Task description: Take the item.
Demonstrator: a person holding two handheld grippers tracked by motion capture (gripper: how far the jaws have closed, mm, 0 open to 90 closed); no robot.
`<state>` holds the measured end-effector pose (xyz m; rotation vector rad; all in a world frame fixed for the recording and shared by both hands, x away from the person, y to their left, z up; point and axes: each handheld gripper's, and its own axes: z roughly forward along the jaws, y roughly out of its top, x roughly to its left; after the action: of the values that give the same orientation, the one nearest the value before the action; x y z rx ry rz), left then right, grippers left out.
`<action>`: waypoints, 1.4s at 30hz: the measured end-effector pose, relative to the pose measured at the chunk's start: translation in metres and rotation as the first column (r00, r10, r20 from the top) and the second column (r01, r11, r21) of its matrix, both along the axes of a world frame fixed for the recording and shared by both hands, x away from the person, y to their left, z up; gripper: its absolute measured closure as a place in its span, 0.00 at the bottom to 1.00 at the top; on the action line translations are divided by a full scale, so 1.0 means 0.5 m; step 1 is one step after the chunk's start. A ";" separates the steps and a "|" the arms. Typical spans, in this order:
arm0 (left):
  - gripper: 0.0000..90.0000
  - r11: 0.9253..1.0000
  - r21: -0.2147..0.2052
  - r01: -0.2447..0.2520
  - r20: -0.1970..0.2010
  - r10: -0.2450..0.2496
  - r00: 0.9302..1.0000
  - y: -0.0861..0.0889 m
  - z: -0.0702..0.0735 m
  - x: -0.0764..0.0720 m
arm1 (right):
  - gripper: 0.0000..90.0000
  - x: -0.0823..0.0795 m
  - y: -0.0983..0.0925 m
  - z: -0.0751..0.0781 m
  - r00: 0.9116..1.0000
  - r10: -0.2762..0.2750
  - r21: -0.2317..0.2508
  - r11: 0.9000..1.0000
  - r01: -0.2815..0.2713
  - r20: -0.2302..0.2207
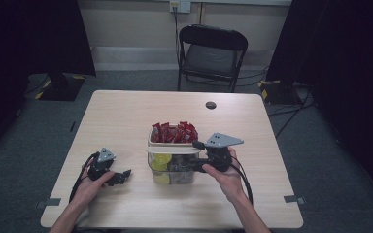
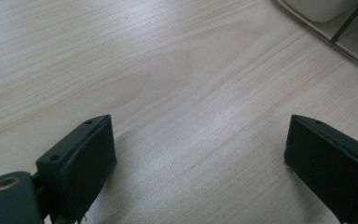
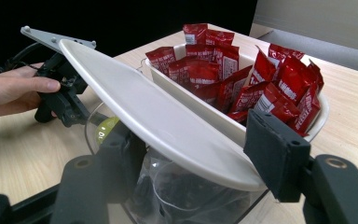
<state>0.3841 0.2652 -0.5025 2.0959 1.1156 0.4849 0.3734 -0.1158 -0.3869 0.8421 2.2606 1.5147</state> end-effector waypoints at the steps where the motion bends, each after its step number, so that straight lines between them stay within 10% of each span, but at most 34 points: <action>1: 0.09 1.000 0.000 0.000 0.000 0.000 1.000 0.000 0.000 0.000 | 0.43 0.000 0.000 0.000 1.000 -0.001 0.003 1.000 0.001 0.000; 42: 0.09 1.000 0.000 0.000 0.000 0.000 1.000 0.000 0.000 0.000 | 0.46 -0.001 -0.011 0.004 1.000 0.011 0.028 1.000 -0.011 -0.007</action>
<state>0.3841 0.2652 -0.5025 2.0961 1.1154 0.4849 0.3727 -0.1215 -0.3848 0.8459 2.2571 1.5543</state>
